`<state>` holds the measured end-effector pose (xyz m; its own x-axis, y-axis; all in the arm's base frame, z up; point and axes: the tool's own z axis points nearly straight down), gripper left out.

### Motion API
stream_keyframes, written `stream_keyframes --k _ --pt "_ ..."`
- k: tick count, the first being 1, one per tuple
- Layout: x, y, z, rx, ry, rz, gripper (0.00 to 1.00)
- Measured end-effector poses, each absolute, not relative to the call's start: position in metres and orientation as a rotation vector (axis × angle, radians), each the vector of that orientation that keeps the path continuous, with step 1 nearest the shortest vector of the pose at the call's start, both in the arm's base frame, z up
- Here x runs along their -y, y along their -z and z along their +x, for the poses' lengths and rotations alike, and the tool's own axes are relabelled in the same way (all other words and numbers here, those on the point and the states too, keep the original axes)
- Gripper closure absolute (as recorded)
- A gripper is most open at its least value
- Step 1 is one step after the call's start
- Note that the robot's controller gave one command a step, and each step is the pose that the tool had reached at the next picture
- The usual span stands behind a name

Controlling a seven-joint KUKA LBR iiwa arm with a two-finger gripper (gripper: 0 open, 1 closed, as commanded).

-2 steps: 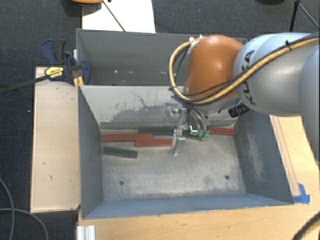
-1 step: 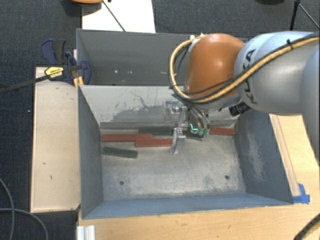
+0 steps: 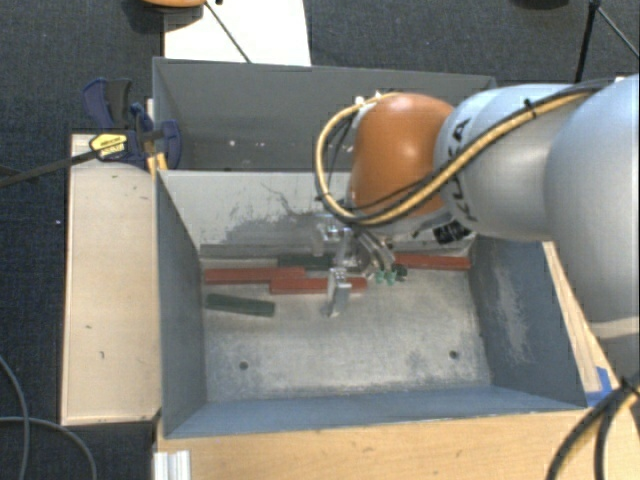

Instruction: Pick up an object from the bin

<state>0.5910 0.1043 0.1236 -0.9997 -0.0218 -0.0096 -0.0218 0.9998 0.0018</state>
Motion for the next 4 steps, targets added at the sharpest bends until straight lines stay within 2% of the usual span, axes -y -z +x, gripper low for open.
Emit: stream_keyframes --k 1,2,3,4 --pt "-0.126 -0.084 0.588 -3.144 -0.001 -0.040 0.00" --pt "-0.122 -0.073 0.589 -3.139 -0.002 0.124 0.00" --pt "-0.134 -0.071 0.581 -3.133 0.000 0.241 0.00" --pt "-0.143 -0.071 0.590 -3.124 -0.003 0.304 0.00"
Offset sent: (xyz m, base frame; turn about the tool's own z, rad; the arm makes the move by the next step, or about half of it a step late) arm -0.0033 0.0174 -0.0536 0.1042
